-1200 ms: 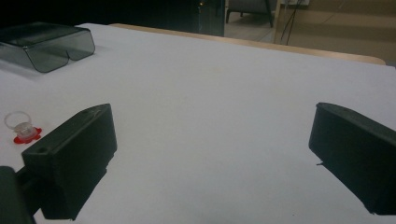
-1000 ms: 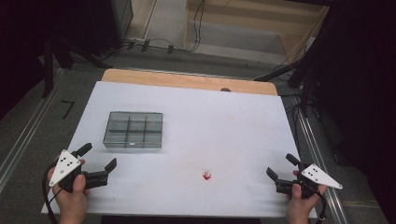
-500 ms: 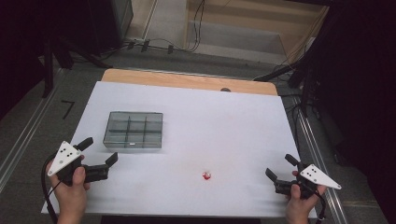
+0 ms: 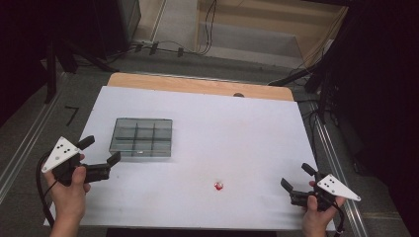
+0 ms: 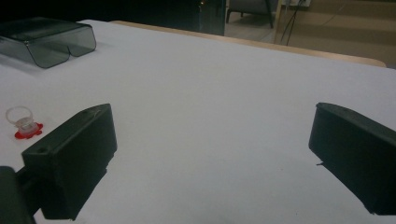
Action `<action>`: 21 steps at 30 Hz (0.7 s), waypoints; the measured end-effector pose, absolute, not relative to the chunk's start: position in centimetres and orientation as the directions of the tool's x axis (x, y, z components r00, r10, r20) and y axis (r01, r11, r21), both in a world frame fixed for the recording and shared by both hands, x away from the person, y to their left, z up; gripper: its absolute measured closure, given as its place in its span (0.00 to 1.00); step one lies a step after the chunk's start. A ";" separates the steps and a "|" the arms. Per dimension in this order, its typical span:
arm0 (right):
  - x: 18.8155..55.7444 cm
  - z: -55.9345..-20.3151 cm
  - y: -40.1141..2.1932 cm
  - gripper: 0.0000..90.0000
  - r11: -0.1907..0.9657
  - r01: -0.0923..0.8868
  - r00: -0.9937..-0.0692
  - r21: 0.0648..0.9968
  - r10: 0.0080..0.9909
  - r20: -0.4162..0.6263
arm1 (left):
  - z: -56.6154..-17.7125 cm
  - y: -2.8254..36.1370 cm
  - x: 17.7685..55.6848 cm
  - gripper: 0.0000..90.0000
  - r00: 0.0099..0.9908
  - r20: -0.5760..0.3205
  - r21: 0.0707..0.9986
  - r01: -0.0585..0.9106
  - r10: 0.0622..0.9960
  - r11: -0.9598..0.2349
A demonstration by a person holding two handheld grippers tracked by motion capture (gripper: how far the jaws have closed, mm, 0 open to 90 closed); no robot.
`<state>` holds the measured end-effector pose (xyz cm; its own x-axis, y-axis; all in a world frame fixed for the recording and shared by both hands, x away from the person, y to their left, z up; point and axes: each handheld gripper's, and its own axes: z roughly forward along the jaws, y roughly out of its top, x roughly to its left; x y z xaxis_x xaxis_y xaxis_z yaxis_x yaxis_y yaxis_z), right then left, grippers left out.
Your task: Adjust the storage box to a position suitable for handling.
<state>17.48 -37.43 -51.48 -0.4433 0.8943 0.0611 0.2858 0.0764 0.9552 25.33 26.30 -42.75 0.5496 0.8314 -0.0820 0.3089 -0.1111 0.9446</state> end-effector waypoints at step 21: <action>17.4 -51.5 -37.4 0.00 0.074 0.283 -0.440 0.956 0.896 0.061 | -40.3 26.0 28.5 0.02 0.551 -0.070 0.938 0.320 0.831 -0.134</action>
